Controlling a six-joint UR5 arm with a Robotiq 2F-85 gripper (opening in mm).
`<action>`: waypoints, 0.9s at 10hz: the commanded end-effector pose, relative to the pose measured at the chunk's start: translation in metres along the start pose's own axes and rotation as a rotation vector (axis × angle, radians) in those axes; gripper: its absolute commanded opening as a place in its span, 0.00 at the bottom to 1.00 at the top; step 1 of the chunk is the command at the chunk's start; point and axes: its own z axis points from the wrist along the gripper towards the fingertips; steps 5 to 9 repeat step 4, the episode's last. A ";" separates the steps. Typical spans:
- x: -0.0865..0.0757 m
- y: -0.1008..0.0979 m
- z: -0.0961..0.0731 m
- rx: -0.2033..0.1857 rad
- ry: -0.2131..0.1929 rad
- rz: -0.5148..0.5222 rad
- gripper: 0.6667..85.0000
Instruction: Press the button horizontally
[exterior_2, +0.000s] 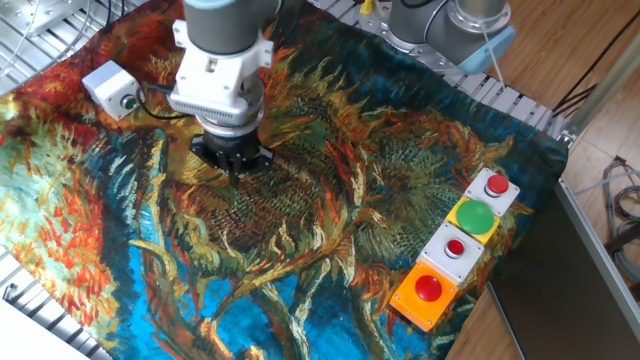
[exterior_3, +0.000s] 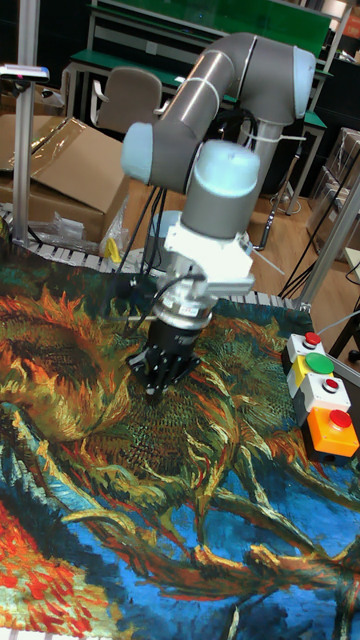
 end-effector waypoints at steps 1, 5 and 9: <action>-0.006 0.007 -0.054 -0.004 0.011 -0.015 0.01; -0.006 0.004 -0.055 -0.005 0.025 -0.057 0.01; -0.006 0.004 -0.055 -0.005 0.025 -0.057 0.01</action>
